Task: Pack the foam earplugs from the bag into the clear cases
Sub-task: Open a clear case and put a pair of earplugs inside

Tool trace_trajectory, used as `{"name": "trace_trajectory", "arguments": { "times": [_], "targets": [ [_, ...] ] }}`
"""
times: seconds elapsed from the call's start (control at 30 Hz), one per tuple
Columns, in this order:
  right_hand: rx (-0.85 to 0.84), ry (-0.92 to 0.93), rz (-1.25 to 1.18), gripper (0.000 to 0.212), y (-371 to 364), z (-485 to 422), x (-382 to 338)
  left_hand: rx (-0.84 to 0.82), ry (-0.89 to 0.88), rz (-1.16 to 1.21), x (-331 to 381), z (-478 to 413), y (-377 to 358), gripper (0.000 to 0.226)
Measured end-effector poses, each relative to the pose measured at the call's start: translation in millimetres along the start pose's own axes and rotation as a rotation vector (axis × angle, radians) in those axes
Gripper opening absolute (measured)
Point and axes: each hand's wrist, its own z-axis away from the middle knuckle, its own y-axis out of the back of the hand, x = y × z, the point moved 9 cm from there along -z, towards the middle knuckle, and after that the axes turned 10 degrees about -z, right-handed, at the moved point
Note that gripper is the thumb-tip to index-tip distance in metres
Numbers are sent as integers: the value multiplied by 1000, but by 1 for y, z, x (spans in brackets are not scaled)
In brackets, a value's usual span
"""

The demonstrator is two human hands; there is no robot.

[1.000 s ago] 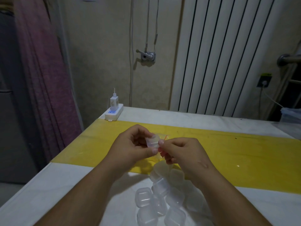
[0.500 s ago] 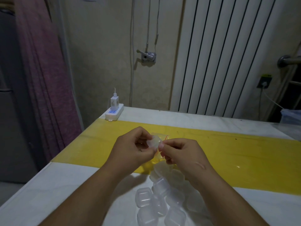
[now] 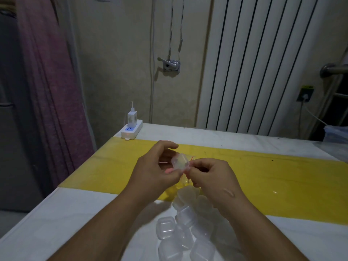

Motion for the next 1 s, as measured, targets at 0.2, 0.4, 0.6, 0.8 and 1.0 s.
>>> {"name": "trace_trajectory", "arguments": {
  "times": [0.2, 0.4, 0.6, 0.8, 1.0],
  "targets": [
    [-61, -18, -70, 15, -1, 0, 1, 7, -79, -106, 10, 2, 2, 59],
    [-40, -13, -58, 23, 2, -2, 4, -32, -73, -65, 5, 1, -3, 50],
    [-2, 12, -27, 19, 6, -2, 2, -93, -17, 153, -1, 0, -8, 33],
    [26, -12, -112, 23, 8, -1, 0, -123, 42, 362, -5, -1, -9, 38],
    [12, -63, -222, 23, 5, 0, 2, -123, 210, 642, -20, -2, -13, 31]
  ]
}}
